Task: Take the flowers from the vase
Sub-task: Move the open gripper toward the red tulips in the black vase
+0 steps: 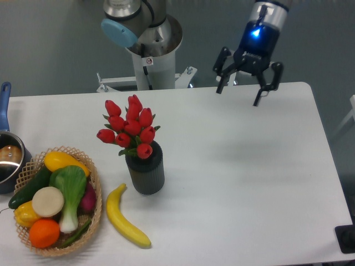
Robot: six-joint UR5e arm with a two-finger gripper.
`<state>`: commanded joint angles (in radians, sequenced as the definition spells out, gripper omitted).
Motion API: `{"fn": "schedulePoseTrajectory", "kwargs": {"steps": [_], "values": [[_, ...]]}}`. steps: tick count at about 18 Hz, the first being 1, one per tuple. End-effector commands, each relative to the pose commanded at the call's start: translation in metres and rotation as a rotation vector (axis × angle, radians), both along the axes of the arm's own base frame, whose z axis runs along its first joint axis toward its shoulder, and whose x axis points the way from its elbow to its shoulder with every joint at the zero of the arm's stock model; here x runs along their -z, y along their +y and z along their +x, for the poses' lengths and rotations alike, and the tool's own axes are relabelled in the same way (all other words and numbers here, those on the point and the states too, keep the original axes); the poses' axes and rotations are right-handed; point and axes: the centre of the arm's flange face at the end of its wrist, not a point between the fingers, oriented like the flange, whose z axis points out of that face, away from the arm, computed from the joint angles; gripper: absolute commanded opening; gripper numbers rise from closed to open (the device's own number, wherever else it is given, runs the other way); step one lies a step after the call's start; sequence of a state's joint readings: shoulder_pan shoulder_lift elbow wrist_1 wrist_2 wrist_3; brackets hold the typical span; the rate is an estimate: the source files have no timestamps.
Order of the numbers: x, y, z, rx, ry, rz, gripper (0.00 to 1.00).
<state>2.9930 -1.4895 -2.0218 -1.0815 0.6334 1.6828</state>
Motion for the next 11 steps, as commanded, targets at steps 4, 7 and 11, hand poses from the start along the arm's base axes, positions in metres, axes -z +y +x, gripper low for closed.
{"fn": "schedulePoseTrajectory", "kwargs": {"steps": [4,7,11], "values": [[0.019,0.026,0.03,0.074,-0.023,-0.056,1.0],[0.028,0.04,0.046,0.11,-0.051,-0.054,1.0],[0.048,0.063,0.057,0.172,-0.09,-0.055,1.0]]}}
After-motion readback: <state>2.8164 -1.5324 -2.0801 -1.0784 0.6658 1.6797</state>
